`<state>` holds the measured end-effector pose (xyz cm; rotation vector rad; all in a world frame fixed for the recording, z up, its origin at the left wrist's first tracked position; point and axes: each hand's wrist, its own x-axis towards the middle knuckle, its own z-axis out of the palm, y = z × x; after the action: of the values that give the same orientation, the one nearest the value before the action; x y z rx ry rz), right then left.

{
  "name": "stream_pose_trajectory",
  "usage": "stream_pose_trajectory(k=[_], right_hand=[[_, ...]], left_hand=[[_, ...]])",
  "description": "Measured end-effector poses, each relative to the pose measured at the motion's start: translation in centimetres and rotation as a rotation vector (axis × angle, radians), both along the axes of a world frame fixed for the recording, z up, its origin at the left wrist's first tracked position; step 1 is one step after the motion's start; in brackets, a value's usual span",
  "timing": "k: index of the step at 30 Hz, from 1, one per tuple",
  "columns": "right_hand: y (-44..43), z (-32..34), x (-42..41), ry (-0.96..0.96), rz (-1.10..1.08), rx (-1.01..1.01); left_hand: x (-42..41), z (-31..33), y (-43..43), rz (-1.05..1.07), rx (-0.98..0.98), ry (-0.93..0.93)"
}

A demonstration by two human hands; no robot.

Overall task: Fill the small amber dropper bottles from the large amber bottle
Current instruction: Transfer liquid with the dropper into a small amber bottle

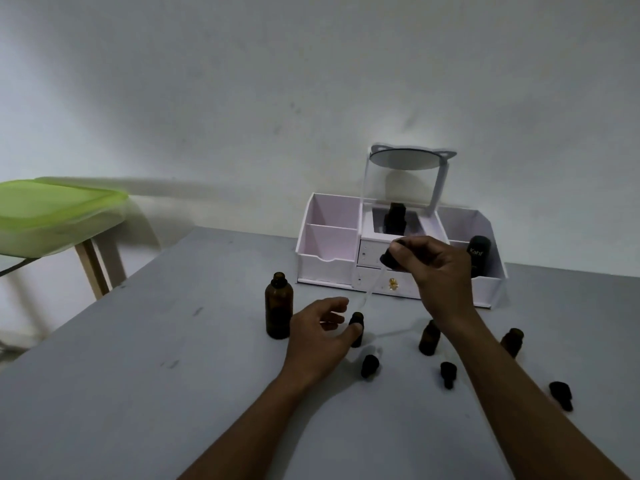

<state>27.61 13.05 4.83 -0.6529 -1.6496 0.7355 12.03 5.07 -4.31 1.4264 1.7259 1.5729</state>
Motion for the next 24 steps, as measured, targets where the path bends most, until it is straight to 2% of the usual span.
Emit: stream_pose_trajectory(k=[8,24], right_hand=[[0.42,-0.9,-0.05,0.0,0.005,-0.037],[0.28,-0.94,-0.53,-0.055,-0.018,0.041]], left_hand=[[-0.06,-0.39,0.22,-0.019,-0.014,0.03],[-0.17,-0.87,0.82,-0.03,-0.043,0.05]])
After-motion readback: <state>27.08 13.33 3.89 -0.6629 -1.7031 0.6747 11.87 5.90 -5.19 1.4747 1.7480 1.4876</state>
